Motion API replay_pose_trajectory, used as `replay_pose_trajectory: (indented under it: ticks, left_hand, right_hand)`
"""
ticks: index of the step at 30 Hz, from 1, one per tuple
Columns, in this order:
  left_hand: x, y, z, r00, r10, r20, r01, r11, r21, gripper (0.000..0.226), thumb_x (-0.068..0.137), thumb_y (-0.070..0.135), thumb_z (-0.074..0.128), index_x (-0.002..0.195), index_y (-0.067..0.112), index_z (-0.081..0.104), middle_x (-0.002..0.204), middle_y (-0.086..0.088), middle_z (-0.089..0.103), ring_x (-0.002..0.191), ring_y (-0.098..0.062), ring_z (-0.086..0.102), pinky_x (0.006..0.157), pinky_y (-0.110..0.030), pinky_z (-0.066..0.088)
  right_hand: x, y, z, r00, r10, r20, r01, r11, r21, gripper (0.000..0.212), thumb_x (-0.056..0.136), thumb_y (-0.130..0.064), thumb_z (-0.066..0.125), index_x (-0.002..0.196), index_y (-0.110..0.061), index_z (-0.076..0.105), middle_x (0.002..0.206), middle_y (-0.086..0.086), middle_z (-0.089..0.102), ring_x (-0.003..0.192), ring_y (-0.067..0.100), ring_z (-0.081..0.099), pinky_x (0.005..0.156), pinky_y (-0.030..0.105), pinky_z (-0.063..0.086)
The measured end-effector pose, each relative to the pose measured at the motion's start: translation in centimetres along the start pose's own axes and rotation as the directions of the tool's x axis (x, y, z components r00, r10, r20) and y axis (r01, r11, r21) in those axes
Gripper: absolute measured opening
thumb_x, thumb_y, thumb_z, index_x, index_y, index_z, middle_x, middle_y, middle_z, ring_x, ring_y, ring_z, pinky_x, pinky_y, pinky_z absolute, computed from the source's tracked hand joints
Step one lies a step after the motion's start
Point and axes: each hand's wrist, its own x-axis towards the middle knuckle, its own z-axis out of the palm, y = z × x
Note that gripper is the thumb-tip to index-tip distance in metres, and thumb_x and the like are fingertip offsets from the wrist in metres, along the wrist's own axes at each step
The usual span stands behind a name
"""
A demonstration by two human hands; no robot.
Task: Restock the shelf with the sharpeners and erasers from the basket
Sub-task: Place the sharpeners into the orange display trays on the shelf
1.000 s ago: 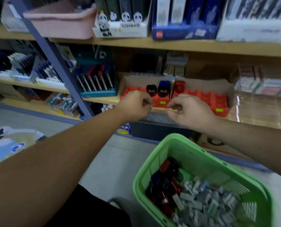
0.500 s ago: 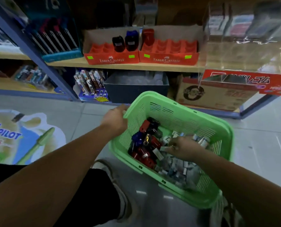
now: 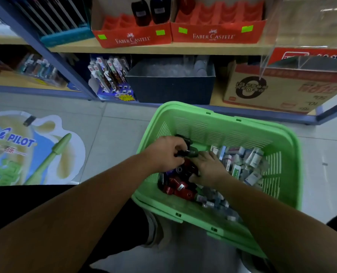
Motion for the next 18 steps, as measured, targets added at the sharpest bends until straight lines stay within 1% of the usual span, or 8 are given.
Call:
replay_pose_trajectory:
  ticks: [1, 3, 8, 10, 12, 14, 16, 18]
  left_hand:
    - [0.2, -0.6, 0.9, 0.999, -0.042, 0.006, 0.042, 0.996, -0.074, 0.034, 0.088, 0.017, 0.08, 0.12, 0.022, 0.069, 0.11, 0.003, 0.067, 0.105, -0.018, 0.066, 0.089, -0.033, 0.056]
    - [0.5, -2.0, 2.1, 0.996, -0.086, 0.013, 0.087, 0.987, -0.132, 0.036, 0.09, 0.009, 0.076, 0.124, 0.018, 0.067, 0.111, 0.002, 0.065, 0.108, -0.018, 0.065, 0.089, -0.03, 0.055]
    - [1.1, -3.6, 3.5, 0.99, -0.128, 0.055, 0.134, 0.984, -0.118, 0.038, 0.093, 0.004, 0.069, 0.129, 0.016, 0.065, 0.127, -0.007, 0.066, 0.116, -0.022, 0.063, 0.091, -0.027, 0.053]
    - [1.3, -3.9, 3.8, 0.988, -0.133, 0.083, 0.14, 0.986, -0.089, 0.038, 0.095, 0.006, 0.068, 0.131, 0.017, 0.064, 0.128, -0.007, 0.066, 0.114, -0.023, 0.064, 0.094, -0.032, 0.056]
    - [1.5, -4.3, 4.1, 0.985, -0.13, 0.11, 0.136, 0.989, -0.052, 0.038, 0.096, 0.008, 0.067, 0.132, 0.019, 0.064, 0.126, -0.007, 0.066, 0.11, -0.024, 0.065, 0.093, -0.04, 0.059]
    - [1.6, -4.5, 4.3, 0.982, -0.127, 0.141, 0.125, 0.992, 0.021, 0.038, 0.095, 0.008, 0.066, 0.131, 0.021, 0.064, 0.12, -0.006, 0.067, 0.102, -0.024, 0.067, 0.088, -0.043, 0.061]
    - [1.7, -4.7, 4.5, 0.979, -0.119, 0.165, 0.104, 0.99, 0.093, 0.039, 0.094, 0.008, 0.066, 0.131, 0.022, 0.064, 0.119, -0.006, 0.067, 0.099, -0.023, 0.067, 0.086, -0.043, 0.061]
    - [1.8, -4.8, 4.6, 0.976, -0.112, 0.186, 0.085, 0.985, 0.148, 0.042, 0.093, 0.009, 0.066, 0.132, 0.022, 0.064, 0.122, -0.005, 0.066, 0.102, -0.023, 0.066, 0.088, -0.042, 0.061]
  right_hand:
    - [0.5, -0.2, 0.0, 1.0, 0.003, 0.025, -0.003, 1.0, 0.004, 0.085, 0.088, -0.06, 0.069, 0.159, -0.026, 0.036, 0.158, 0.005, 0.047, 0.15, 0.028, 0.027, 0.126, 0.046, 0.012]
    - [1.6, -0.5, -0.2, 0.998, 0.032, 0.058, -0.032, 0.999, 0.001, 0.088, 0.085, -0.065, 0.071, 0.157, -0.026, 0.039, 0.155, 0.004, 0.051, 0.148, 0.028, 0.03, 0.125, 0.046, 0.013]
    - [3.4, -1.1, -0.2, 0.992, 0.067, 0.109, -0.067, 0.998, 0.0, 0.093, 0.077, -0.068, 0.077, 0.154, -0.027, 0.042, 0.151, -0.001, 0.054, 0.141, 0.027, 0.037, 0.119, 0.045, 0.022]
    - [3.8, -1.1, -0.5, 0.987, 0.049, 0.155, -0.046, 0.999, -0.025, 0.09, 0.077, -0.067, 0.079, 0.15, -0.028, 0.047, 0.146, 0.0, 0.054, 0.137, 0.026, 0.038, 0.115, 0.046, 0.027]
    - [4.0, -0.9, -0.9, 0.976, 0.02, 0.215, -0.008, 0.998, -0.059, 0.083, 0.077, -0.066, 0.079, 0.146, -0.031, 0.052, 0.14, -0.001, 0.055, 0.134, 0.026, 0.04, 0.116, 0.047, 0.027]
    - [3.9, -0.6, -1.0, 0.972, 0.003, 0.235, 0.005, 0.999, -0.036, 0.068, 0.079, -0.06, 0.08, 0.139, -0.035, 0.057, 0.134, 0.001, 0.059, 0.134, 0.027, 0.042, 0.12, 0.05, 0.021]
    - [3.6, -0.3, -0.6, 0.977, -0.026, 0.213, 0.036, 0.998, -0.043, 0.052, 0.085, -0.052, 0.076, 0.132, -0.034, 0.061, 0.127, 0.003, 0.064, 0.134, 0.027, 0.044, 0.123, 0.05, 0.017]
    - [3.3, -0.1, -0.4, 0.985, -0.049, 0.168, 0.049, 0.999, 0.004, 0.043, 0.088, -0.046, 0.073, 0.128, -0.033, 0.063, 0.122, 0.0, 0.068, 0.131, 0.025, 0.049, 0.121, 0.047, 0.019]
